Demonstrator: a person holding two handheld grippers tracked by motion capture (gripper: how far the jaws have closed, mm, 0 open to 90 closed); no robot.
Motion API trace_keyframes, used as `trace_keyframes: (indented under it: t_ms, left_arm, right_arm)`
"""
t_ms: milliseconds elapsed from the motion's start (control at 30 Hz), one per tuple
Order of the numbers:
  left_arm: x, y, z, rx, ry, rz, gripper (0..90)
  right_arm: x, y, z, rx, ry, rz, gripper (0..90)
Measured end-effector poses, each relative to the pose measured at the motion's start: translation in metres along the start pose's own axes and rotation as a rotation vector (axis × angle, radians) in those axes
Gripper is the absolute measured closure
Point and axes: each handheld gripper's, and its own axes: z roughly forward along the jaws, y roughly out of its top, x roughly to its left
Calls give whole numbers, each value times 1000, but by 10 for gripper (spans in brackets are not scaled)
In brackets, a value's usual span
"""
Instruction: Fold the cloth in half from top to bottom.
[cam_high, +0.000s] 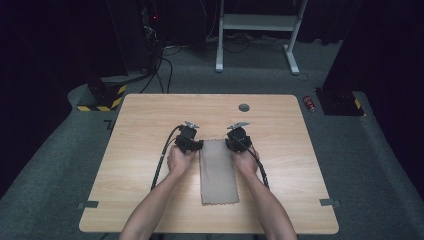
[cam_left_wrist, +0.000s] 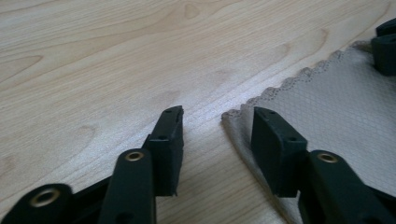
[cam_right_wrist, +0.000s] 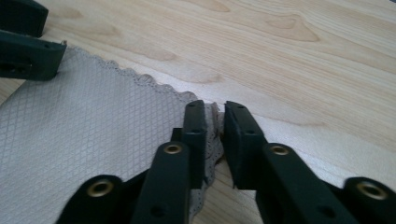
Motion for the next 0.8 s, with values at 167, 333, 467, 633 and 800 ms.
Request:
trace_keyframes:
  t_ms: [167,333,467,633,800]
  left_arm:
    - [1,1,0,-2,-14,10,662]
    - [1,1,0,2,-37,-2,766]
    - [2,1,0,2,-65,-11,857]
    - [6,0,0,9,-114,-48,888]
    - [7,0,-3,8,-132,-39,892]
  right_arm:
    - [2,0,0,5,1,-2,853]
    - [2,0,-1,13,2,-10,878]
    - [2,-1,-5,26,15,-5,894]
    - [-1,-1,-14,24,27,-3,896]
    - [-2,-1,-19,20,35,-3,897]
